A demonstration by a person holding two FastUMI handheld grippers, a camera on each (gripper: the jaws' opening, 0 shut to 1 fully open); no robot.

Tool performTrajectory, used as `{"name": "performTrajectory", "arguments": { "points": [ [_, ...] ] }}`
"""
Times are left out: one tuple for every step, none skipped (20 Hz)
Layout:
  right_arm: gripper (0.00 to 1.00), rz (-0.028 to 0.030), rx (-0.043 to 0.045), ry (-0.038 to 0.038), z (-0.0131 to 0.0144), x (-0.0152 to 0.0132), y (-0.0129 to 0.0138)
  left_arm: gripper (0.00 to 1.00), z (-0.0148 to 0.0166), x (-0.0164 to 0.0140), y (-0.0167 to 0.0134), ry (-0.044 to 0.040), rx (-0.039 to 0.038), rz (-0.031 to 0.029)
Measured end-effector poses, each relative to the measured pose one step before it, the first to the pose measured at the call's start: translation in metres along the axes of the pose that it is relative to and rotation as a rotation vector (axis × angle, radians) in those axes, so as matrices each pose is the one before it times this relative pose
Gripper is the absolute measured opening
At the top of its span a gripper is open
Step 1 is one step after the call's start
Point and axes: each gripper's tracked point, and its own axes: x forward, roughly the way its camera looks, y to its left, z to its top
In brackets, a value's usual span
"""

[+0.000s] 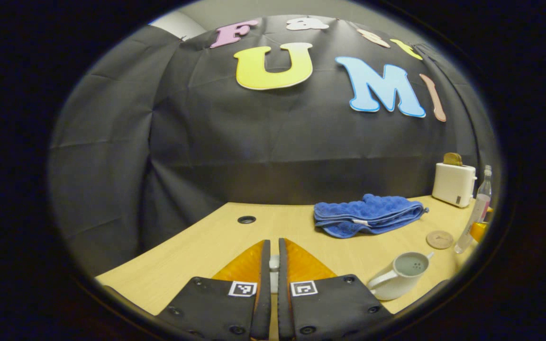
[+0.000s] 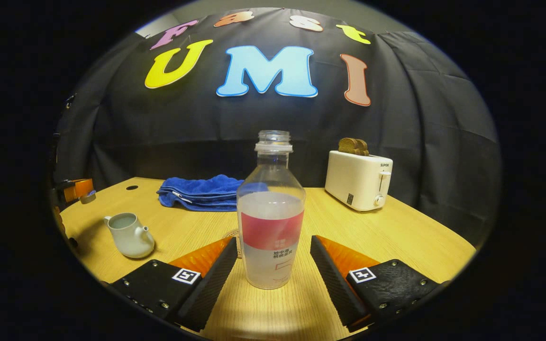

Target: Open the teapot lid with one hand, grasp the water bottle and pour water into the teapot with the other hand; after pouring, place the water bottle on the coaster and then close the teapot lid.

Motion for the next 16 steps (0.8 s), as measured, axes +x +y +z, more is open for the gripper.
{"name": "performTrajectory", "arguments": {
  "points": [
    [0.96, 0.00499, -0.00179, 0.00714, -0.00136, 0.00228, 0.00103, 0.12, -0.00109, 0.00060, 0.00558, 0.00415, -0.00104, 0.00636],
    [0.96, -0.00743, -0.00277, -0.00240, 0.00205, 0.00094, -0.00114, 0.12, -0.00241, 0.00057, 0.00369, 0.00398, -0.00174, 0.00410],
    [0.95, -0.00554, -0.00526, -0.00120, -0.00007, 0.00175, -0.00061, 0.12, -0.00086, 0.00023, 0.00320, 0.00140, -0.00287, 0.00365],
    [0.94, -0.00708, -0.00618, 0.01103, -0.00037, 0.00316, -0.00029, 0.12, 0.00010, 0.00011, 0.00207, 0.00262, -0.00368, 0.00232],
    [0.84, 0.00647, -0.00296, 0.00493, -0.00154, 0.00028, 0.00109, 0.12, -0.00224, -0.00087, 0.00102, 0.00222, -0.00483, 0.00195],
    [0.83, -0.00316, -0.00076, -0.00232, 0.00380, 0.00059, 0.00033, 0.12, 0.00052, -0.00015, 0.00027, 0.00242, -0.00441, 0.00010],
    [0.81, -0.00279, -0.00340, 0.00243, -0.00198, -0.00094, 0.00090, 0.12, -0.00113, -0.00047, -0.00021, 0.00227, -0.00367, -0.00229],
    [0.81, -0.00140, -0.01048, 0.00020, 0.00082, 0.00120, 0.00140, 0.12, -0.00140, -0.00077, -0.00096, 0.00145, -0.00265, -0.00150],
    [0.79, -0.00324, -0.02160, 0.00153, 0.00173, -0.00032, 0.00122, 0.12, 0.00085, -0.00104, -0.00070, 0.00049, -0.00182, -0.00253],
    [0.79, -0.01036, -0.02643, -0.00232, 0.00235, 0.00044, 0.00110, 0.13, -0.00009, -0.00042, 0.00000, 0.00012, -0.00252, -0.00152],
    [0.77, -0.01032, -0.03166, -0.00771, 0.00282, -0.00206, 0.00006, 0.12, 0.00089, -0.00005, -0.00083, -0.00049, -0.00364, -0.00282],
    [0.77, -0.01140, -0.03319, -0.01024, 0.00445, -0.00105, 0.00093, 0.12, -0.00045, -0.00085, -0.00023, -0.00129, -0.00377, -0.00045],
    [0.77, -0.01685, -0.03810, -0.01081, 0.00352, -0.00042, 0.00061, 0.12, 0.00085, -0.00082, 0.00118, -0.00137, -0.00279, -0.00055],
    [0.77, -0.02027, -0.04699, -0.01248, 0.00567, -0.00135, 0.00039, 0.12, 0.00155, -0.00058, 0.00006, -0.00118, -0.00111, 0.00075],
    [0.77, -0.02644, -0.05661, -0.01510, 0.00425, 0.00092, -0.00068, 0.12, -0.00026, -0.00011, 0.00047, -0.00101, -0.00055, 0.00121],
    [0.77, -0.02738, -0.06285, -0.01748, 0.00694, -0.00059, -0.00042, 0.12, 0.00104, -0.00043, 0.00047, -0.00069, -0.00183, -0.00082]
  ]
}}
